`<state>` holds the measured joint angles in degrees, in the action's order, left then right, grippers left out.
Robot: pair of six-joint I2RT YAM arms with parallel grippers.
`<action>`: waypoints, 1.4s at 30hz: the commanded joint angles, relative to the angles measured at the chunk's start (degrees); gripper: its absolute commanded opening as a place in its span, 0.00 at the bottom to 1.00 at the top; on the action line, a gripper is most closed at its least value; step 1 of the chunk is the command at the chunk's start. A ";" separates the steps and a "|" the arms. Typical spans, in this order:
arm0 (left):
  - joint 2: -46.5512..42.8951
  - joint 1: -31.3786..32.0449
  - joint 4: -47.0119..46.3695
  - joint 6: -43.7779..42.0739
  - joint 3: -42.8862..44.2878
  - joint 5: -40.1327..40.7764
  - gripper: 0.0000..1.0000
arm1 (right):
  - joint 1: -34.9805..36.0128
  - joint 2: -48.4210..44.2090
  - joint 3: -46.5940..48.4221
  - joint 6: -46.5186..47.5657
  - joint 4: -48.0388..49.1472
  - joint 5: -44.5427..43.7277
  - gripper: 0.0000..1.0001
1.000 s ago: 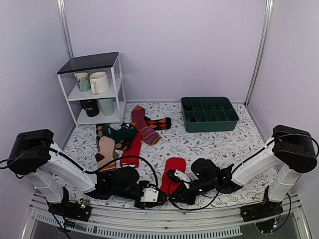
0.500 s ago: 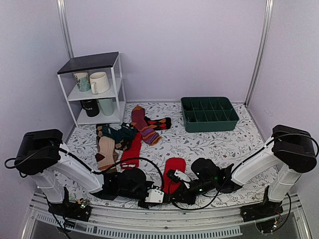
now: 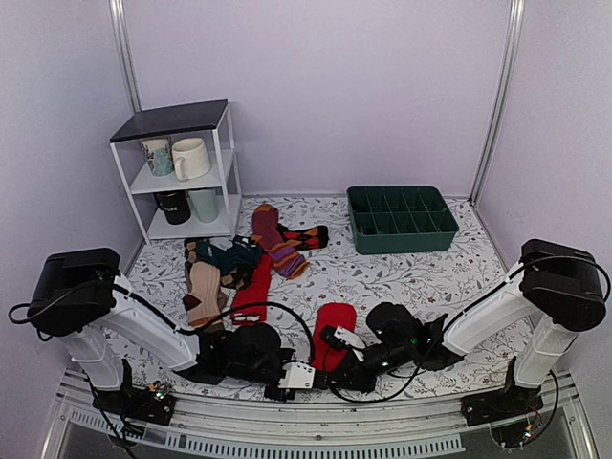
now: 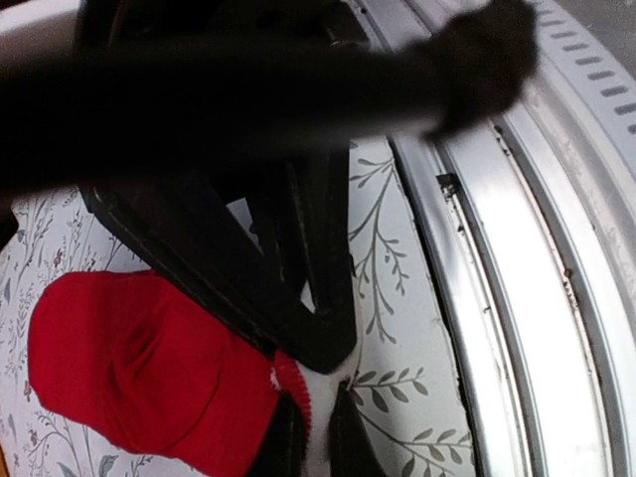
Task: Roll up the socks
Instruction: Roll a pair of socks at the center of the board.
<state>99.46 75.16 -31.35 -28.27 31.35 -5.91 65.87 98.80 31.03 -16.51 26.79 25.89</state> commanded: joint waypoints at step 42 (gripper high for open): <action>11.38 -9.73 18.74 26.43 6.35 -26.91 0.00 | 15.75 -8.02 -9.14 27.90 4.03 -34.20 0.49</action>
<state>107.31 65.58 -24.27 -2.24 39.94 -34.26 81.36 88.31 20.45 11.62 32.49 -6.59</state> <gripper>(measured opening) 0.031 0.498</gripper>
